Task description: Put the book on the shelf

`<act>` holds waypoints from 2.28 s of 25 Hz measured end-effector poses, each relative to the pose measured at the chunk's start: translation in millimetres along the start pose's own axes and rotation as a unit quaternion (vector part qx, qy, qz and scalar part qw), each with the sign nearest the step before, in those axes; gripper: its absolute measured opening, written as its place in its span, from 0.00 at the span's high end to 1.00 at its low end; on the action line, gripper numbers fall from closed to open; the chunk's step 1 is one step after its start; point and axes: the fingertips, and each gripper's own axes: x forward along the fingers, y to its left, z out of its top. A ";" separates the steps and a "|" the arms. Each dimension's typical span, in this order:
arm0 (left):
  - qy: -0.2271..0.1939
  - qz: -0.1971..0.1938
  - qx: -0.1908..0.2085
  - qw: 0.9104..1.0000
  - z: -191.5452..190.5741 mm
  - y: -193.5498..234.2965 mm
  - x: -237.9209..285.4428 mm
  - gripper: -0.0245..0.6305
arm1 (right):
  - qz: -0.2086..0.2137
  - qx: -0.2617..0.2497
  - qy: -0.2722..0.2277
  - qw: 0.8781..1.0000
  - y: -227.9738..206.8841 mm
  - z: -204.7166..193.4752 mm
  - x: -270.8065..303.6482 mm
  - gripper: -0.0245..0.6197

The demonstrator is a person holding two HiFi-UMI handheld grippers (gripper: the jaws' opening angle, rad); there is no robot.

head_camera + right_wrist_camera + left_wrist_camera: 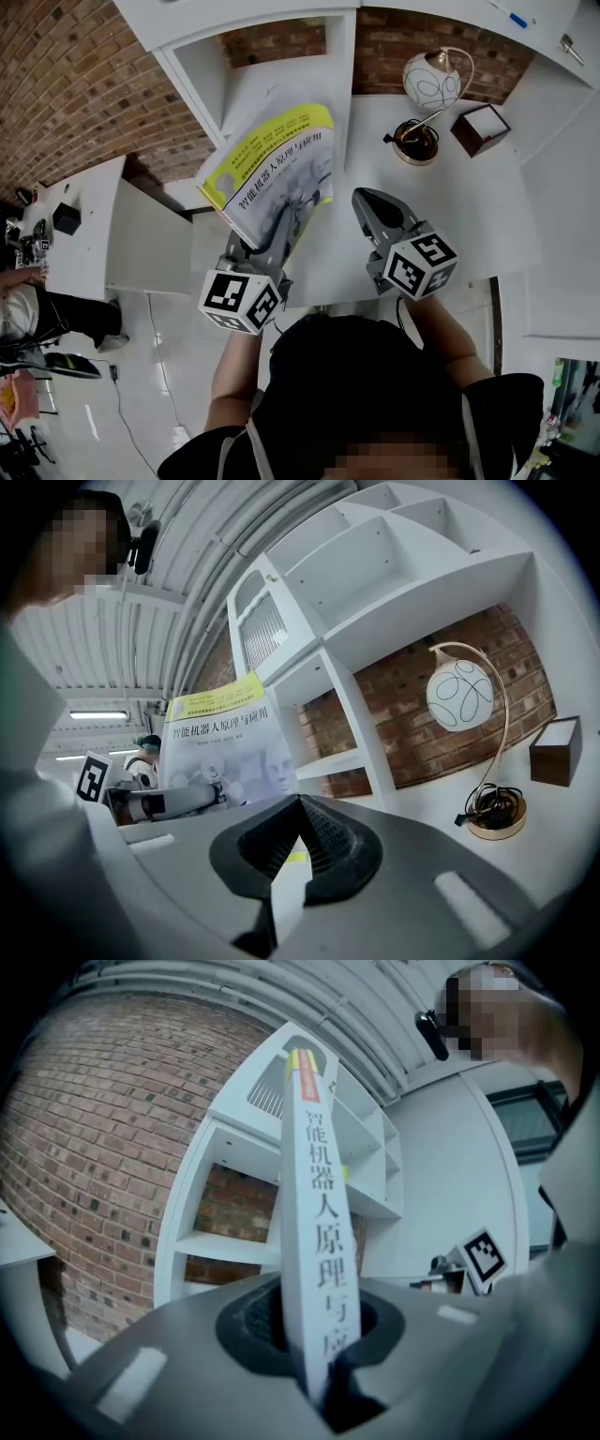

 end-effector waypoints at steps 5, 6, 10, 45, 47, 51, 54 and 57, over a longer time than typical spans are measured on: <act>-0.007 -0.013 0.008 1.000 -2.9 3.7 3.1 0.86 | -0.006 -0.007 -0.005 1.000 4.3 -10.7 2.8 0.97; -0.009 -0.016 0.010 1.000 -3.6 4.6 4.0 0.86 | -0.007 -0.009 -0.008 1.000 5.0 -13.7 3.6 0.97; -0.012 -0.028 0.019 0.999 -1.7 12.6 8.0 0.86 | -0.014 -0.013 -0.015 1.000 9.8 -20.8 9.7 0.97; -0.005 -0.023 -0.026 0.999 65.6 75.7 69.1 0.86 | -0.012 -0.013 0.004 1.000 10.9 14.6 71.4 0.97; -0.004 -0.020 -0.026 0.999 66.3 75.6 70.2 0.86 | -0.010 -0.015 0.003 1.000 10.8 13.9 70.6 0.97; -0.011 -0.015 -0.030 0.999 68.9 73.6 71.0 0.86 | -0.013 -0.015 0.002 1.000 6.9 12.8 67.1 0.97; -0.013 -0.012 -0.039 0.999 68.9 71.2 72.3 0.86 | -0.010 -0.015 -0.002 1.000 5.7 14.5 65.3 0.97; -0.014 -0.003 -0.044 0.999 67.4 71.9 74.2 0.86 | -0.007 -0.025 -0.004 1.000 3.7 20.2 71.3 0.97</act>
